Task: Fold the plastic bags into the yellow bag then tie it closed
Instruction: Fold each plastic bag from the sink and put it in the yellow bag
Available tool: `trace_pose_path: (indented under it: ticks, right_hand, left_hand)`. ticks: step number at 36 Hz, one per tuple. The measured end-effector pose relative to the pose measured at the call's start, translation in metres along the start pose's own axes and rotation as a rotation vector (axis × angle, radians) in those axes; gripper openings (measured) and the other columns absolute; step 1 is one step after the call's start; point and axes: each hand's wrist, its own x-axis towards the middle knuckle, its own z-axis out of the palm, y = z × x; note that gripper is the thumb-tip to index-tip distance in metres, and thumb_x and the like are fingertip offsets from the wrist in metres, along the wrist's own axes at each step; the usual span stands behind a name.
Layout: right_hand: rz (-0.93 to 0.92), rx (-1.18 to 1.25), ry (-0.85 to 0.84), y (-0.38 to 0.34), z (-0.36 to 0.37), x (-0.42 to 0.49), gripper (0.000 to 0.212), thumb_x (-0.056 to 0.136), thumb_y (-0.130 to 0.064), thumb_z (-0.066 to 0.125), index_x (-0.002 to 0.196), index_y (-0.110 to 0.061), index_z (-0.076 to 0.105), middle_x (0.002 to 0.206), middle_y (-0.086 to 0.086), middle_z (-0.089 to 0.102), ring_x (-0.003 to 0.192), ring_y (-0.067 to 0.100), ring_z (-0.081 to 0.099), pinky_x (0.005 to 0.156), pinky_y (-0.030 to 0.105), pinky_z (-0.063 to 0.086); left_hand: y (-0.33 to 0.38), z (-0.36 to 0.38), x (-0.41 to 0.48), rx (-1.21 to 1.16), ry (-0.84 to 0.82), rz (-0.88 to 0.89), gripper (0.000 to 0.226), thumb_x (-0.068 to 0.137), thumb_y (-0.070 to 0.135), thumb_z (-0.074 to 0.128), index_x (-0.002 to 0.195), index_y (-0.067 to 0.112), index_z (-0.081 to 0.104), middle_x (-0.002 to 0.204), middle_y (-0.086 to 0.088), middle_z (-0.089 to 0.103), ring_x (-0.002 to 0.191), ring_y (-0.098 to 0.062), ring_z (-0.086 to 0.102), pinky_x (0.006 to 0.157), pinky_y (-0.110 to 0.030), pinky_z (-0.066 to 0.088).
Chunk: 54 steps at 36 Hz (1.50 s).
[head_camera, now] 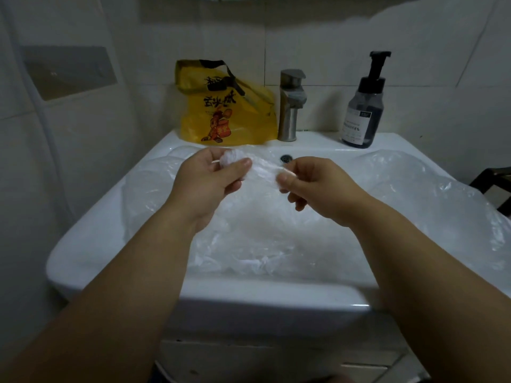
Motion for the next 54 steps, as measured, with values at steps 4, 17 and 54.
trace_pose_path:
  ticks: [4,17,54]
  right_hand:
    - [0.030,0.025,-0.092,-0.004,0.005,-0.001,0.014,0.093,-0.029,0.058,0.097,-0.018,0.066,0.077,-0.001,0.065,0.064,0.009,0.059,0.069,0.026,0.055]
    - [0.031,0.336,-0.108,-0.018,0.023,-0.005,0.025,0.098,-0.012,0.049,0.078,-0.001,0.061,0.063,0.007,0.055,0.054,0.012,0.048,0.053,0.024,0.042]
    - [0.126,0.402,-0.019,-0.016,0.018,0.002,0.023,0.096,-0.021,0.054,0.088,-0.004,0.066,0.076,0.006,0.064,0.060,0.012,0.054,0.057,0.022,0.050]
  left_hand:
    - [0.002,0.002,0.000,-0.198,-0.033,-0.064,0.007,0.085,0.005,0.067,0.090,0.010,0.065,0.073,0.005,0.069,0.065,-0.001,0.063,0.060,-0.011,0.050]
    - [-0.005,0.022,-0.012,0.117,-0.446,-0.185,0.050,0.076,0.062,0.063,0.094,0.015,0.067,0.079,0.001,0.070,0.083,-0.013,0.066,0.096,-0.041,0.049]
    - [-0.002,0.006,0.003,0.024,0.249,0.093,0.018,0.087,0.040,0.067,0.082,0.023,0.066,0.082,0.002,0.068,0.074,-0.010,0.065,0.058,-0.020,0.048]
